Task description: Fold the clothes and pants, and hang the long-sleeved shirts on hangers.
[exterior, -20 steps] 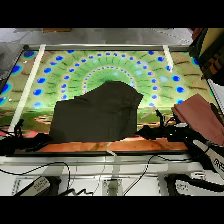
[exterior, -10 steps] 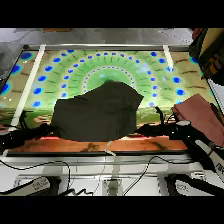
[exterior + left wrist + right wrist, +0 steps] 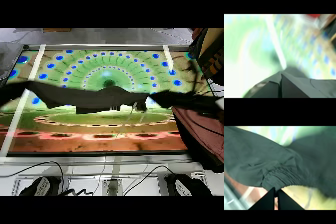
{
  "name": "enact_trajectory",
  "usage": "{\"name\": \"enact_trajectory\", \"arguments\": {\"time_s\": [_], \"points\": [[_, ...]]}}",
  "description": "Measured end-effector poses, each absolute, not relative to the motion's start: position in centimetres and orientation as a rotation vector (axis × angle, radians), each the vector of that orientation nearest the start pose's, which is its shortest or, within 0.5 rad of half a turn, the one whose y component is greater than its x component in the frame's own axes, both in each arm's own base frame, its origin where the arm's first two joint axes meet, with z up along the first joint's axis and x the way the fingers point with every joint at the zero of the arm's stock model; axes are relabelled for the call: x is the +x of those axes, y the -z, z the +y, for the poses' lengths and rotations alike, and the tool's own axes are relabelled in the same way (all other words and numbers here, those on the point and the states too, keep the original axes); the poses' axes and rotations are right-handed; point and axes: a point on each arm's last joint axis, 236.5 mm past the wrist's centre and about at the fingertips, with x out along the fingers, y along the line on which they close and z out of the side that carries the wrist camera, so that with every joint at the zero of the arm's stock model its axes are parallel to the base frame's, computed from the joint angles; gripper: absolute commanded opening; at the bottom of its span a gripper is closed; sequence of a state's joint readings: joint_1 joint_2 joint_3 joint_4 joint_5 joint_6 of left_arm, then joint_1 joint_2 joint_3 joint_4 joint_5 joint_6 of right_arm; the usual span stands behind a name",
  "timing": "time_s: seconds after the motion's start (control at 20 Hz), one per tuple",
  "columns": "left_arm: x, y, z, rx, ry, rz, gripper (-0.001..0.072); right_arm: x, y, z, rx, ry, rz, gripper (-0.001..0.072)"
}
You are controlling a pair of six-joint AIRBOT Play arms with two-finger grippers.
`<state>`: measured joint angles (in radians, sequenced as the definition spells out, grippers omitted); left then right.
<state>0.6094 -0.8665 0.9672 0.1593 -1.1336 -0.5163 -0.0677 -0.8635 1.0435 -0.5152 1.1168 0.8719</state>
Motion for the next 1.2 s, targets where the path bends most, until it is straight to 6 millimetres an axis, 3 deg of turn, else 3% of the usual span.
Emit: {"name": "enact_trajectory", "arguments": {"time_s": [0.1,0.2,0.35,0.5,0.6,0.7,0.8,0.95,1.05,1.15,1.2], "points": [[34.4,-34.0,-1.1,-0.2,0.457,-0.032,0.0013,31.2,-28.5,16.3,0.197,-0.813,0.395,0.002],[30.8,-40.1,-1.9,-0.094,0.379,-0.223,0.0013,28.2,-34.0,16.4,0.163,-0.809,0.267,0.002],[25.2,-46.7,-1.5,-0.008,0.206,-0.456,0.0013,23.8,-40.0,16.6,0.16,-0.803,0.125,0.0019],[22.1,-49.6,0.2,0.017,0.058,-0.572,0.0011,21.8,-43.2,16.5,0.195,-0.79,0.056,0.002],[22.7,-49.3,0.8,0.012,0.044,-0.558,0.0011,22.7,-43.1,15.9,0.218,-0.759,0.08,0.002],[25.9,-47.1,1.0,-0.031,0.113,-0.463,0.0009,25.7,-40.9,15.0,0.252,-0.706,0.176,0.002],[30.6,-42.7,1.0,-0.108,0.222,-0.301,0.001,29.9,-37.0,14.4,0.293,-0.665,0.327,0.0021],[38.7,-32.5,0.3,-0.223,0.367,0.01,0.001,36.3,-29.1,14.4,0.353,-0.637,0.574,0.0022],[42.9,-25.0,-2.2,-0.281,0.463,0.208,0.0009,40.1,-22.9,14.9,0.378,-0.616,0.729,0.0021],[45.3,-18.5,-5.3,-0.329,0.546,0.372,0.001,43.4,-17.3,14.7,0.395,-0.57,0.836,0.0021],[45.8,-16.2,-6.6,-0.345,0.577,0.43,0.001,44.4,-14.8,14.3,0.398,-0.545,0.884,0.0021]]}}
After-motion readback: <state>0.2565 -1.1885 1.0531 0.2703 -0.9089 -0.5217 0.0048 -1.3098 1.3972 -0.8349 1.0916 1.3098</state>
